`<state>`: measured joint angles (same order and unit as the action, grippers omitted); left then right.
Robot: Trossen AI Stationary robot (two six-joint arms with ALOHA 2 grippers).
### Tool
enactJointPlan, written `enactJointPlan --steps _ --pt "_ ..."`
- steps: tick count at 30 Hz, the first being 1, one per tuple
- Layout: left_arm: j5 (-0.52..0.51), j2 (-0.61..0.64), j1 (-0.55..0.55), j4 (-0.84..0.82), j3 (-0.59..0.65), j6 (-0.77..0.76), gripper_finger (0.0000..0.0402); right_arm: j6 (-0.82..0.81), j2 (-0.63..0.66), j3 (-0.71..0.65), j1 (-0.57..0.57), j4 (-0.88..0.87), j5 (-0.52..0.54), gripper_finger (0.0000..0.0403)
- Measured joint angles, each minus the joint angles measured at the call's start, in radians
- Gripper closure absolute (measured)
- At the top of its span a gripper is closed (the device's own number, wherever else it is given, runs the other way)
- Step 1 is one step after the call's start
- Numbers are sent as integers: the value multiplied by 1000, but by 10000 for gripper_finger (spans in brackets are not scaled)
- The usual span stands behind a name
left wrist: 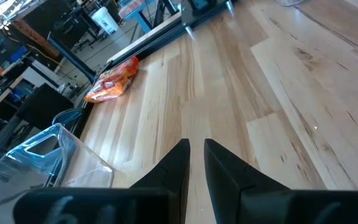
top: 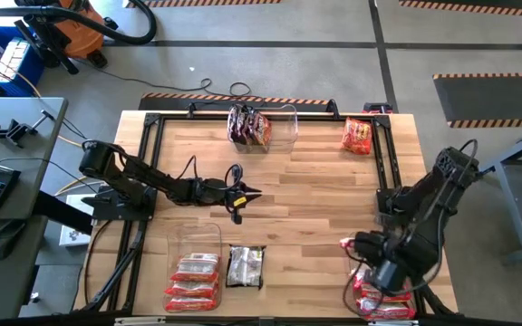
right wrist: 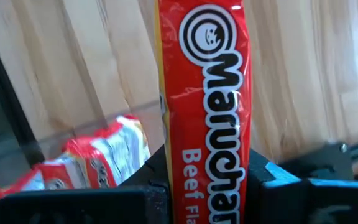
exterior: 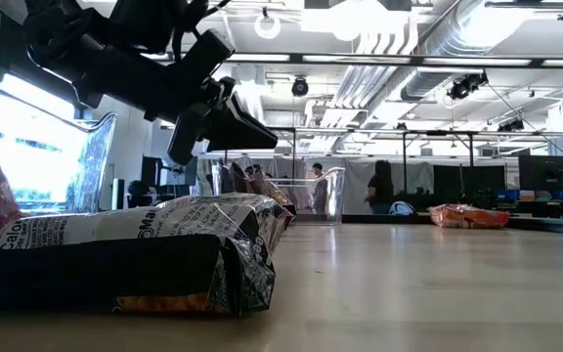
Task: Sort Maruchan noodles
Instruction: Put the red noodle pack into the bottom right transparent bin
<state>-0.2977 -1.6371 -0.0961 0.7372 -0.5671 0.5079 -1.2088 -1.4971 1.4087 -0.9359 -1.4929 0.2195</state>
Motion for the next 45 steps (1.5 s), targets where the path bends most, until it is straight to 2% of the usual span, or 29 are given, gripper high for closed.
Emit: enactJointPlan --steps 6,12,20,28,33,36,40,45 --pt "-1 0 1 0 0 2 362 -70 0 -122 -71 17 -78 328" --pt "-3 0 2 -9 0 10 362 -49 -1 -235 -93 100 -113 328" --pt "-6 0 14 -17 0 9 362 -18 -1 -314 -95 203 -173 327" --pt "-6 0 14 -23 -1 9 362 -50 -1 -345 -92 217 -213 260" --pt "-19 0 14 -39 -1 10 362 -76 -1 -345 -92 211 -235 242" --pt "-34 0 14 -40 -1 10 362 -78 -1 -345 -92 211 -276 240" --pt "-35 0 14 -41 -1 13 362 -77 -1 -345 -92 223 -281 242" --pt "-35 0 14 -41 -1 13 362 -76 -1 -345 -92 227 -276 276"
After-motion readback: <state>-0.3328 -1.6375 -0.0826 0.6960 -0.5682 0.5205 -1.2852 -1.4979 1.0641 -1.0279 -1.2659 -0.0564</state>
